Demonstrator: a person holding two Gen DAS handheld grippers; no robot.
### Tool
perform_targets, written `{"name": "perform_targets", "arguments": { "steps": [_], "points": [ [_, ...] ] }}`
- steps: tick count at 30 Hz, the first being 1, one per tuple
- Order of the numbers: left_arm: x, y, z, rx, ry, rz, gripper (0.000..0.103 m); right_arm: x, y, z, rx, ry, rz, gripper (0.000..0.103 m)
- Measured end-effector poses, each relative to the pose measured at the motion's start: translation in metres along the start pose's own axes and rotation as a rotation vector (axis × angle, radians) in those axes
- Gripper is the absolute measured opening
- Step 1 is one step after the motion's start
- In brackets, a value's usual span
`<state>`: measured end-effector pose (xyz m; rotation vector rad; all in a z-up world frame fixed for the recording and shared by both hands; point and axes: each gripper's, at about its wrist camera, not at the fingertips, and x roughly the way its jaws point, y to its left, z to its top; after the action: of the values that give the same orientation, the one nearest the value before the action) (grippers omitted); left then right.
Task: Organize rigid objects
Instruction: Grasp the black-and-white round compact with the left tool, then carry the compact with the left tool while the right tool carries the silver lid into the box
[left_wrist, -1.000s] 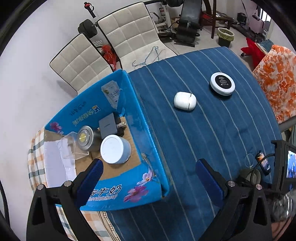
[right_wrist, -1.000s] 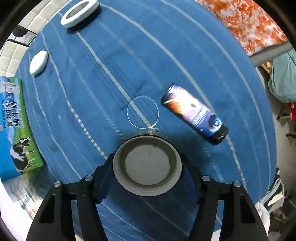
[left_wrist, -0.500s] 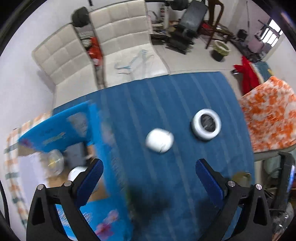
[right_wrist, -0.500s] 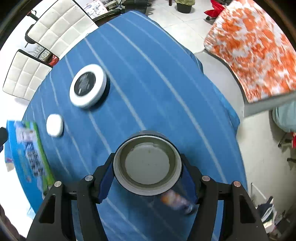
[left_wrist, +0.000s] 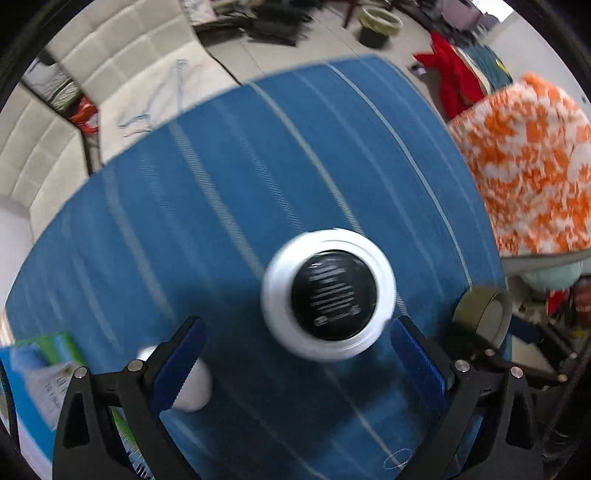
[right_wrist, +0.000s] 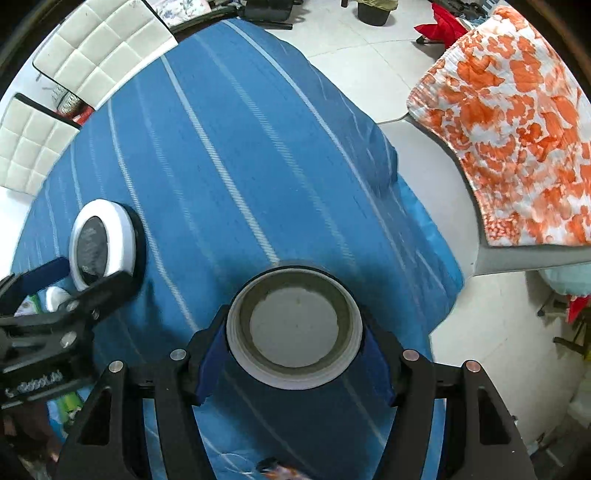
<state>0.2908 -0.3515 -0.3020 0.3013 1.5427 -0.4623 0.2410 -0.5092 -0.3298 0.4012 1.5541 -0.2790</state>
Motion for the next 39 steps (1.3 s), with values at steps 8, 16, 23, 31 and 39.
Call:
{"name": "perform_targets", "arguments": {
  "steps": [8, 16, 23, 31, 39],
  "points": [
    [0.021, -0.018, 0.014, 0.044, 0.009, 0.009, 0.096, 0.002, 0.001, 0.005, -0.010, -0.001, -0.004, 0.067],
    [0.017, -0.014, 0.011, 0.073, -0.052, 0.069, 0.073, -0.004, 0.008, 0.000, -0.030, -0.017, -0.013, 0.067],
    [-0.002, 0.000, -0.008, 0.010, -0.084, 0.060, 0.073, -0.030, 0.025, -0.018, -0.097, -0.079, -0.027, 0.067],
    [-0.056, 0.021, -0.054, -0.050, -0.185, 0.034, 0.073, -0.075, 0.049, -0.057, -0.168, -0.177, -0.024, 0.067],
    [-0.122, 0.043, -0.108, -0.086, -0.298, 0.025, 0.073, -0.132, 0.089, -0.110, -0.235, -0.252, 0.033, 0.067]
  ]
}}
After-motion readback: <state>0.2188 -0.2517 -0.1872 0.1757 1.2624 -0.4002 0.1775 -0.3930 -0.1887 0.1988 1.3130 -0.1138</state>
